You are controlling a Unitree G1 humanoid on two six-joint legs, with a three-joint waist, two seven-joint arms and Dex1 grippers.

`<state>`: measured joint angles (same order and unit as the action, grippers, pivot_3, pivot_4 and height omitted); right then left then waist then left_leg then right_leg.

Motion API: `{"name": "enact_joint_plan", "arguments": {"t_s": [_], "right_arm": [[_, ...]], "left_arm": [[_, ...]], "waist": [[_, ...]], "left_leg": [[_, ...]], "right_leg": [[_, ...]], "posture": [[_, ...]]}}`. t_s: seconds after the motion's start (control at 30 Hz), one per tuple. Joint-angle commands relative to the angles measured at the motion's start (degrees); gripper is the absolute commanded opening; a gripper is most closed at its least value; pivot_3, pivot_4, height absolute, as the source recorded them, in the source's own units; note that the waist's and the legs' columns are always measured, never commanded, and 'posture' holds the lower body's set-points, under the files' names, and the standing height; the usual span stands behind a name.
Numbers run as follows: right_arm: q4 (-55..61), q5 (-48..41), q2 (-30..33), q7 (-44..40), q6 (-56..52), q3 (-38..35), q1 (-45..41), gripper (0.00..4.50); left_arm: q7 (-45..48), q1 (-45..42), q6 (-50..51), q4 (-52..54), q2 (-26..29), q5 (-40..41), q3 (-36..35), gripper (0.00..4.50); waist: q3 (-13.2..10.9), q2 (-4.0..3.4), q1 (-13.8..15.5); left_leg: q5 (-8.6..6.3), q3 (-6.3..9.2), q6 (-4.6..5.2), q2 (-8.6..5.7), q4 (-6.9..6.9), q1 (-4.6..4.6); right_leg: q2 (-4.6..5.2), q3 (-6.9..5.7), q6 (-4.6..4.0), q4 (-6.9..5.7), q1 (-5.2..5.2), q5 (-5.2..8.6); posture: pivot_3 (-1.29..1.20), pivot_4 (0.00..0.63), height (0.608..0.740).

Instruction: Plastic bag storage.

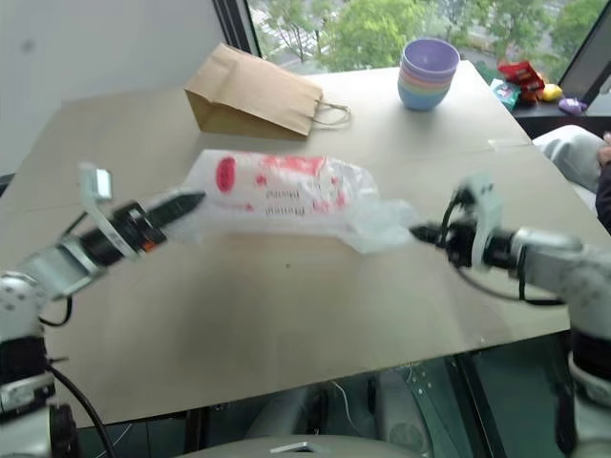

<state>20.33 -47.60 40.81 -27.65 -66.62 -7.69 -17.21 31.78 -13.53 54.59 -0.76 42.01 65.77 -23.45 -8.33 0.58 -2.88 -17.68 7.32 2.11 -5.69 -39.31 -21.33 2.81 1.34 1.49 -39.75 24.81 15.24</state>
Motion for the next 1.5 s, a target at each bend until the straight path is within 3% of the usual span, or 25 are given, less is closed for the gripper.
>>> {"name": "enact_joint_plan", "arguments": {"t_s": [0.03,0.17,0.23,0.27,0.33,0.4,0.43,0.5,0.53,0.57,0.6,0.67,0.7,0.97,1.07,1.2,1.37,1.5], "right_arm": [[-10.36,13.89,-0.82,1.7,14.4,4.76,0.27,0.0],[-16.57,21.76,-4.07,1.03,30.02,8.87,-1.29,0.0],[-14.54,21.42,-4.7,-4.16,36.77,8.67,0.65,0.0],[-12.38,21.42,-4.15,-6.16,39.04,8.26,2.64,0.44],[-8.15,18.9,-4.0,-8.96,40.98,5.49,6.44,0.73],[-3.27,17.01,-2.75,-11.52,41.4,2.89,10.94,1.75],[-0.5,16.82,-1.49,-13.19,42.01,1.89,13.79,2.04],[6.1,13.78,0.89,-16.23,41.31,-2.78,20.53,2.95],[9.13,12.46,1.82,-17.32,41.2,-6.3,24.19,2.95],[11.63,10.72,2.51,-18.59,40.81,-9.82,27.42,3.63],[13.36,9.49,2.95,-20.01,40.91,-12.72,30.16,3.66],[15.33,7.83,3.39,-21.88,41.26,-16.64,34.07,3.7],[15.67,7.04,3.44,-22.91,41.32,-17.81,35.76,3.7],[10.01,13.57,2.39,-23.35,45.79,-14.15,34.73,3.7],[9.52,14.39,1.79,-23.91,46.99,-13.73,35.06,3.7],[7.63,15.63,-1.16,-26.31,53.34,-13.58,36.58,3.7],[6.09,17.86,-3.1,-27.6,58.01,-12.67,37.87,3.7],[5.29,19.09,-3.11,-28.91,60.38,-12.22,39.64,3.7]], "left_arm": [[-2.81,-0.04,-6.65,-3.51,-1.78,-7.53,-1.64,0.09],[-2.33,3.24,-8.05,4.07,-3.58,-11.03,0.81,0.09],[-1.78,7.98,-19.09,9.64,-5.44,-20.22,3.11,0.09],[3.77,10.83,-20.12,12.58,-4.41,-19.75,3.45,0.0],[7.42,14.77,-23.17,17.37,-4.99,-19.08,1.17,0.58],[7.69,18.78,-25.35,21.17,-5.79,-19.15,-1.38,1.28],[8.41,21.21,-26.11,22.89,-5.66,-19.41,-2.55,1.54],[8.7,27.19,-27.44,25.37,-6.11,-20.07,-6.6,2.42],[8.99,29.95,-28.68,25.01,-5.9,-21.64,-9.03,2.42],[9.32,32.02,-30.31,23.88,-5.54,-23.64,-11.12,3.01],[10.06,33.55,-31.36,22.35,-4.99,-25.02,-12.68,3.08],[11.33,35.33,-32.61,20.38,-4.37,-26.18,-14.21,3.99],[11.19,35.11,-32.16,20.54,-4.28,-25.62,-14.45,4.24],[11.24,30.87,-27.2,23.44,-2.28,-24.24,-9.17,4.24],[12.0,31.78,-29.8,20.17,-2.69,-26.43,-12.09,4.24],[16.35,35.56,-29.53,23.04,-5.58,-18.79,-16.62,4.24],[19.21,39.86,-40.24,23.27,-9.31,-24.66,-18.66,4.24],[27.52,48.42,-48.06,25.06,-12.63,-27.37,-16.29,4.24]], "waist": [[-0.04,0.03,0.85],[-0.02,0.11,1.42],[0.0,0.07,1.62],[0.0,0.07,1.69],[0.0,0.07,1.98],[0.0,0.06,2.11],[-0.01,0.04,2.26],[-0.01,0.0,2.44],[0.0,0.0,2.45],[0.0,-0.01,2.43],[-0.09,-0.16,2.65],[-0.1,-0.11,2.72],[-0.1,-0.11,2.8],[-0.07,-0.04,3.82],[-0.07,-0.06,3.58],[-0.08,-0.08,3.62],[-0.08,-0.07,3.79],[-0.08,-0.07,3.68]], "left_leg": [[-0.01,-0.1,0.01,0.0,0.02,0.21],[-0.01,-0.14,0.0,-0.01,0.0,0.34],[-0.01,-0.17,0.01,0.01,0.04,0.33],[-0.03,-0.22,0.04,0.01,0.18,0.31],[-0.05,-0.2,0.06,0.1,0.34,0.22],[-0.08,-0.04,0.1,0.14,0.43,0.04],[-0.08,-0.03,0.12,0.14,0.42,0.02],[-0.12,0.02,0.17,0.13,0.39,-0.04],[-0.13,0.02,0.18,0.13,0.39,-0.04],[-0.14,0.02,0.2,0.14,0.39,-0.01],[-0.15,0.0,0.21,0.14,0.44,0.2],[-0.18,-0.06,0.25,0.27,0.75,1.0],[-0.22,-0.05,0.31,0.3,0.78,1.01],[-0.22,-0.04,0.29,0.3,0.77,1.44],[-0.22,-0.03,0.3,0.34,0.92,1.44],[-0.3,-0.05,0.38,0.41,1.09,1.33],[-0.37,-0.11,0.49,0.39,1.02,1.27],[-0.38,-0.18,0.49,0.39,1.01,1.3]], "right_leg": [[-0.01,0.11,0.01,-0.04,-0.15,-0.01],[-0.02,0.16,0.1,-0.07,-0.25,-0.08],[-0.05,0.22,0.1,0.0,-0.22,-0.07],[-0.06,0.31,0.1,0.09,-0.14,-0.07],[-0.16,0.29,0.09,0.4,-0.09,-0.07],[-0.18,0.13,0.09,0.79,-0.09,-0.07],[-0.17,0.11,0.09,0.8,-0.09,-0.07],[-0.14,0.05,0.09,0.87,-0.11,-0.08],[-0.14,0.05,0.09,0.87,-0.12,-0.08],[-0.15,0.06,0.09,0.88,-0.16,-0.08],[-0.15,0.08,0.1,0.91,-0.37,-0.08],[-0.24,0.11,0.15,1.16,-1.13,-0.09],[-0.25,0.06,0.16,1.22,-1.17,-0.09],[-0.22,0.01,0.2,1.57,-1.78,-0.13],[-0.27,0.02,0.2,1.68,-1.73,-0.14],[-0.35,0.08,0.18,1.83,-1.54,-0.13],[-0.29,0.08,0.2,1.92,-1.58,-0.13],[-0.26,0.1,0.19,1.92,-1.65,-0.12]], "posture": [[0.0,0.15,0.74],[0.0,0.15,0.74],[0.0,0.15,0.74],[0.0,0.15,0.74],[0.0,0.15,0.74],[0.0,0.15,0.74],[0.0,0.15,0.74],[0.0,0.15,0.74],[0.0,0.15,0.74],[0.0,0.15,0.74],[0.0,0.15,0.74],[0.0,0.15,0.74],[0.0,0.15,0.74],[0.0,0.15,0.74],[0.0,0.15,0.74],[0.0,0.15,0.74],[0.0,0.15,0.74],[0.0,0.15,0.74]]}}
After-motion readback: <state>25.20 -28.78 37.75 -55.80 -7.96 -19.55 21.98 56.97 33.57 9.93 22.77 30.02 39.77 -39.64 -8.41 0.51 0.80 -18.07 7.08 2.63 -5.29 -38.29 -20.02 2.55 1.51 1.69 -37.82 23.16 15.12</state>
